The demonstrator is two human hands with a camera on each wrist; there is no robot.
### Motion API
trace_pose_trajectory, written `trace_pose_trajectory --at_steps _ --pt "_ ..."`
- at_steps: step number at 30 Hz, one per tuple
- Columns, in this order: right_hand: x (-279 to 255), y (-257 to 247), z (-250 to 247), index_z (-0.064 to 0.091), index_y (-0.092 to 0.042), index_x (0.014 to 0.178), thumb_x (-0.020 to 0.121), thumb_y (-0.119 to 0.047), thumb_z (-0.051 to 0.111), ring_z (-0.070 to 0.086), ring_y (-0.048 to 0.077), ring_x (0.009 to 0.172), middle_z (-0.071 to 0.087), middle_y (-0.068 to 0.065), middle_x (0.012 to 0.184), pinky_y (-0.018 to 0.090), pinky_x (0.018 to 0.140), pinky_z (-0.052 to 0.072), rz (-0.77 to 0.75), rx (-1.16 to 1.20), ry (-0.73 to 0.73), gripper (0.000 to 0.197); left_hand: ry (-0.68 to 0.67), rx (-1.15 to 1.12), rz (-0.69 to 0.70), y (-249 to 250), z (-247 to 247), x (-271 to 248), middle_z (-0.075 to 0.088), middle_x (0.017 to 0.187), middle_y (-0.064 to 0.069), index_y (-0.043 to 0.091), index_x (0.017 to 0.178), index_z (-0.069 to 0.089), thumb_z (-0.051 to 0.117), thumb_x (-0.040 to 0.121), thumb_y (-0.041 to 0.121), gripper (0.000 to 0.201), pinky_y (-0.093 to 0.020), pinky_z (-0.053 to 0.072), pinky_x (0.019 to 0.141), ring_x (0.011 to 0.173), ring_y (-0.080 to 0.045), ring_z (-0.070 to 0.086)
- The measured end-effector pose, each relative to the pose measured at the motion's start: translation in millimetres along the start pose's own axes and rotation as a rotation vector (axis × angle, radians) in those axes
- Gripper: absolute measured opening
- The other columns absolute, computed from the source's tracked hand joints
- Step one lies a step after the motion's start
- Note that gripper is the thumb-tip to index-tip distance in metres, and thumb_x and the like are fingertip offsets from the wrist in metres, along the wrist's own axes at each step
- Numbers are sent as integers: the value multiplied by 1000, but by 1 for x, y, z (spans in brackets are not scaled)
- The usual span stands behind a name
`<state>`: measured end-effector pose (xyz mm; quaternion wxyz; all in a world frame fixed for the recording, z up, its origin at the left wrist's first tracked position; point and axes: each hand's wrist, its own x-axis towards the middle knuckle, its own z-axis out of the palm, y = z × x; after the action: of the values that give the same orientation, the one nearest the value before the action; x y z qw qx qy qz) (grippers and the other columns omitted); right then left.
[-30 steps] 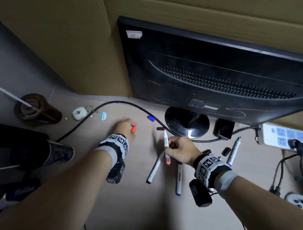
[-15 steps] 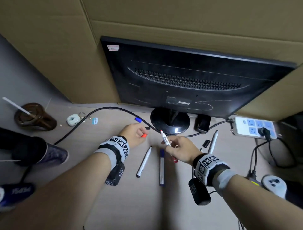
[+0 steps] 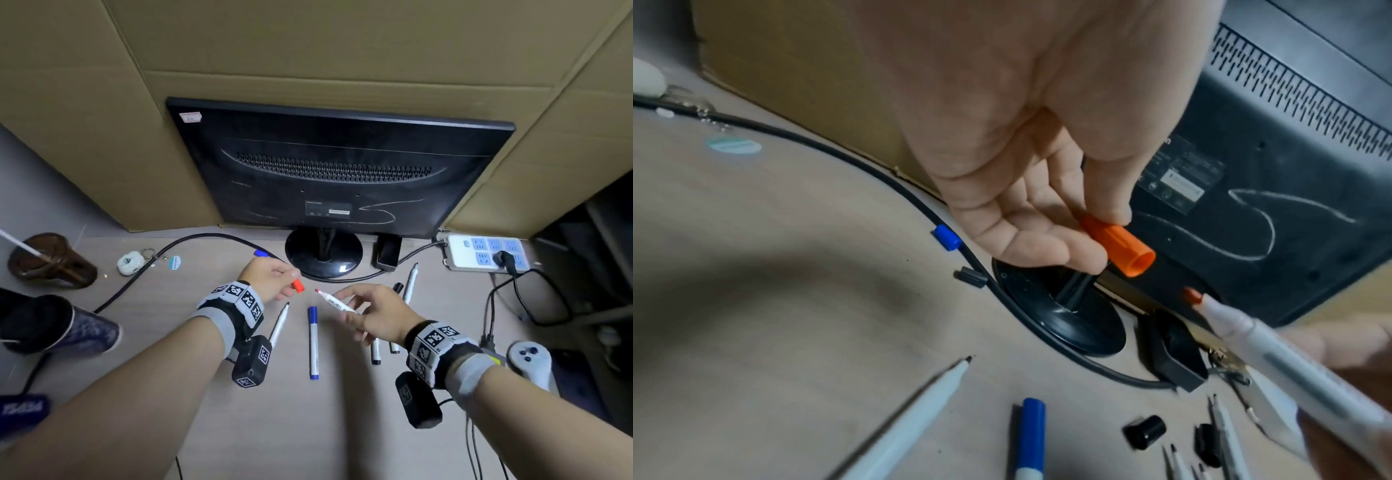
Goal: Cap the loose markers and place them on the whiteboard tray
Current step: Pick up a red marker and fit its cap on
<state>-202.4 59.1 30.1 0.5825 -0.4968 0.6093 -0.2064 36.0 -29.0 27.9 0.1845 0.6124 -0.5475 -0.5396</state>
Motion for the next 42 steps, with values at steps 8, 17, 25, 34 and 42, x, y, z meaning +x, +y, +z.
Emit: trace_pose_trajectory --at_steps 8,17,25,34,42 --pt "-6 4 -4 76 -30 116 93 -15 76 71 27 57 66 9 101 38 56 62 -20 15 -19 28 -48 -76 6 9 9 -10 79 83 -13 3 96 77 65 100 23 24 -14 54 56 66 -13 67" --pt "-9 -2 -5 74 -38 111 94 -14 76 72 27 60 66 8 101 34 52 61 -58 47 -30 29 -119 -93 19 10 16 -15 81 87 -8 10 97 79 72 94 32 23 -24 57 66 72 -11 72" --pt "-11 -5 -12 76 -15 108 95 -17 76 66 13 57 68 2 81 25 52 54 -66 -61 52 13 -171 -152 -14 10 17 -23 80 84 -9 9 97 79 78 89 18 12 -20 57 63 72 -11 73" --pt "-17 -10 -19 73 -23 86 96 -12 74 54 0 45 61 -7 61 11 51 45 -102 -131 76 15 -243 -151 16 16 20 -25 80 82 -14 2 99 77 79 87 8 13 -23 58 65 72 -16 76" --pt "-14 -7 -26 77 -24 86 94 -18 76 57 8 51 65 -7 60 20 55 49 -82 -167 85 10 -265 -107 25 17 24 -22 80 87 -18 2 99 77 80 86 7 14 -28 61 72 78 -21 77"
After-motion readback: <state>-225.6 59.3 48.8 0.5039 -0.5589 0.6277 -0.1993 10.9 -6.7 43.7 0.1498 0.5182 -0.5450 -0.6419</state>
